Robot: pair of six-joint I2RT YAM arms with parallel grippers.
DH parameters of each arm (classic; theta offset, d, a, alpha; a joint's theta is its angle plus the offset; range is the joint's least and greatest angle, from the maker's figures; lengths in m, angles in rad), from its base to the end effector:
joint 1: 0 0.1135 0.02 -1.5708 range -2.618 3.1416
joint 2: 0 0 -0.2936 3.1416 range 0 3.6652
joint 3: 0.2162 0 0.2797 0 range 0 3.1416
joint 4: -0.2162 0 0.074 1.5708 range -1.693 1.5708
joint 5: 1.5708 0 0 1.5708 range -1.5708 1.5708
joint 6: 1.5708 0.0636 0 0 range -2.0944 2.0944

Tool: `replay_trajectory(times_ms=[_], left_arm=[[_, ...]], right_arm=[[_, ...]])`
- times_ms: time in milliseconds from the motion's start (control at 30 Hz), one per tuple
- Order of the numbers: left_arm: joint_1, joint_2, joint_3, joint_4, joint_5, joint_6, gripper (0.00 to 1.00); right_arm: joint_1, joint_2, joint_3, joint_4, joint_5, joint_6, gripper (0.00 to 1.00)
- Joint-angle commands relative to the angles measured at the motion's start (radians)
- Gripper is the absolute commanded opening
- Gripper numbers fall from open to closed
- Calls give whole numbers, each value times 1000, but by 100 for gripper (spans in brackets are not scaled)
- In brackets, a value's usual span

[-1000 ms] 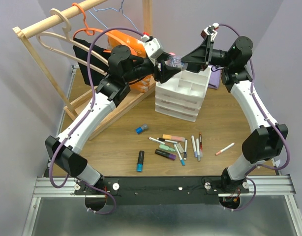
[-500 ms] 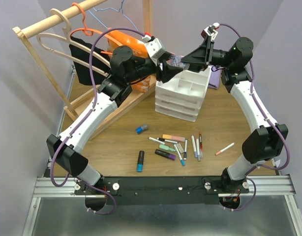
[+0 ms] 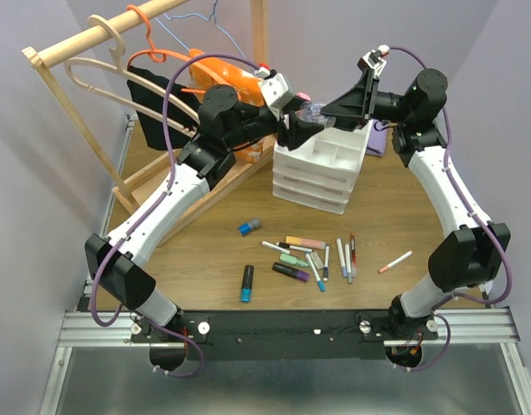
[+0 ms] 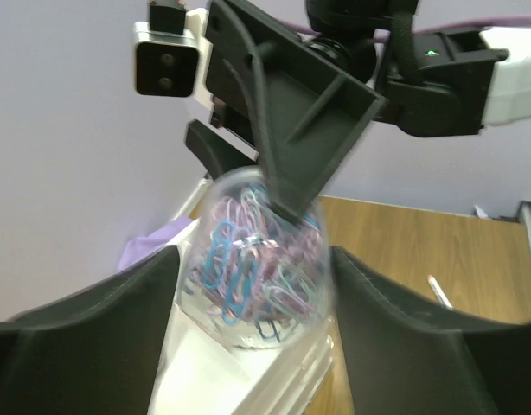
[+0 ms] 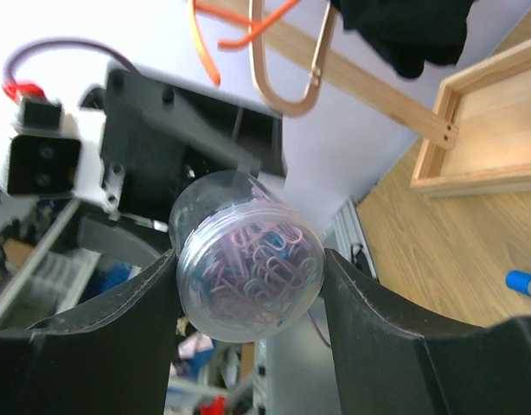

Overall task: Sort the stationery into containers
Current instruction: Place the stationery in the storage box.

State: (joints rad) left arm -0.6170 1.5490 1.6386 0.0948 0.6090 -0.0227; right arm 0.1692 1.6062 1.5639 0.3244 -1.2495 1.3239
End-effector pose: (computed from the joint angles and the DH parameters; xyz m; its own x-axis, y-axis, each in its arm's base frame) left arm 0.3087 -0.2636 0.5144 0.1283 -0.1139 -0.9852 0.9364 0.3411 0.0826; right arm 0.3804 0.1262 0.4815 -0.8556 0.1645 -0.4909 -0.4986 -0.0069 0.8668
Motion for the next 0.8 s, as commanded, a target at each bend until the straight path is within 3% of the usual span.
replay_trajectory(times_ms=[0,33,333,467,633,767], left_arm=[[-23,-19,10,-47,-150,141,89],[-23,-32,3,-61,-166,158,99],[-24,-248,-174,-136,-235,242,99],[-24,-340,-229,-182,-247,271,99],[-27,-475,-321,-274,-123,294,99],[-41,-549,-413,-354,-35,399,99]], right_arm=[[24,-48,36,-96,-108,-158,6],[15,-42,50,-125,-122,-193,4],[-13,101,348,-462,-147,-432,2],[-17,173,527,-689,-101,-647,2],[-19,251,694,-1038,60,-920,1],[-19,327,808,-1220,270,-1185,1]])
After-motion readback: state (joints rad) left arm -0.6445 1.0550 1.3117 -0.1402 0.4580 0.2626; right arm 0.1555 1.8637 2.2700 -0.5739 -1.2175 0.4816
